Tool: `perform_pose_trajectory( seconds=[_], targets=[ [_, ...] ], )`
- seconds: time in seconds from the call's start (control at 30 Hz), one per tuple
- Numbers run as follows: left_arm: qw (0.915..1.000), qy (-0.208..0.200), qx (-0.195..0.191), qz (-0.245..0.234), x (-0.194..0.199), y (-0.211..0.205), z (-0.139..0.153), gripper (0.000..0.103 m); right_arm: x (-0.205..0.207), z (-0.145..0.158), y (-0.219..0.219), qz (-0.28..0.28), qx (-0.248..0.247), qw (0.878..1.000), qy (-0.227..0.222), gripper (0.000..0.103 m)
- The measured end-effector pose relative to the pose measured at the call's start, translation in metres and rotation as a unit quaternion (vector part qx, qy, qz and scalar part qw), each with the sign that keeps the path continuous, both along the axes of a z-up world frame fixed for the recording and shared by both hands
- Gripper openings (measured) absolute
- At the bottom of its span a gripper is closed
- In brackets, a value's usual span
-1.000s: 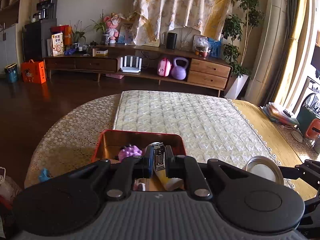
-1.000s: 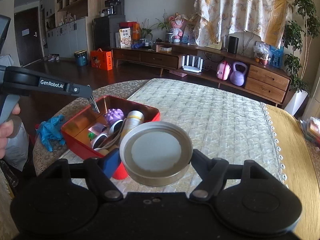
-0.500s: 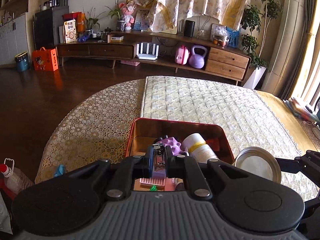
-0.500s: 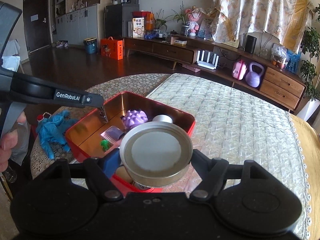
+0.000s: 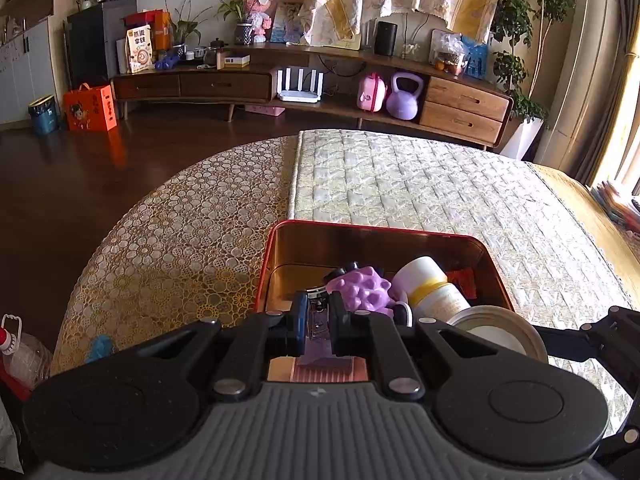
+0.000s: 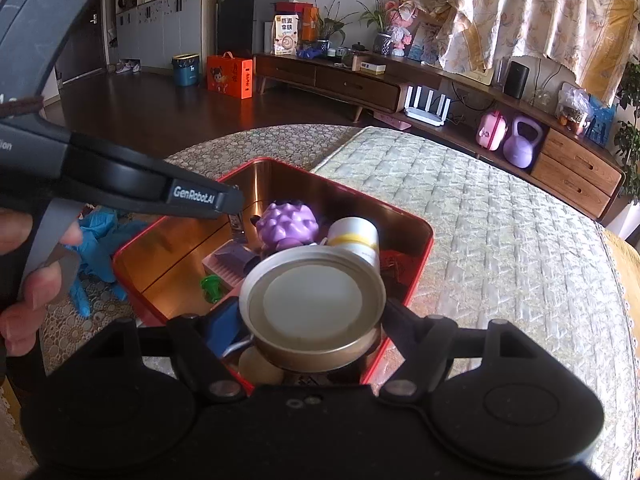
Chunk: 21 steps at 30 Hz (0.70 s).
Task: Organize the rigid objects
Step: 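Lower the nail clipper into the tin with the left gripper while the right releases the lid inside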
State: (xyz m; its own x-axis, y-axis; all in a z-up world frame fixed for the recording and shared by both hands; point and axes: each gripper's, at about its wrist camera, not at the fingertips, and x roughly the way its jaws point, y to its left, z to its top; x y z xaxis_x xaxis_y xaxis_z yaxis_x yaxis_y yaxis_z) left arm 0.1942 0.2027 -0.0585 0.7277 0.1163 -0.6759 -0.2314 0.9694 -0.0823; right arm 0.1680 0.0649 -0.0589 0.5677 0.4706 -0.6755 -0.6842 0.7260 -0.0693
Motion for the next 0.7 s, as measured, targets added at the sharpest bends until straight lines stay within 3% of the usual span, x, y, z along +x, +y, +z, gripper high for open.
perform_pose_trajectory(
  seconds=[0.57, 0.7],
  targets=[
    [0.9993, 0.036, -0.008, 0.007, 0.016, -0.003, -0.029, 0.011, -0.004, 0.0, -0.003, -0.002, 0.006, 1.0, 0.002, 0.076],
    [0.9993, 0.037, -0.001, 0.007, 0.012, -0.006, -0.029, 0.011, -0.007, 0.003, -0.007, -0.004, 0.01, 1.0, -0.002, 0.081]
  ],
)
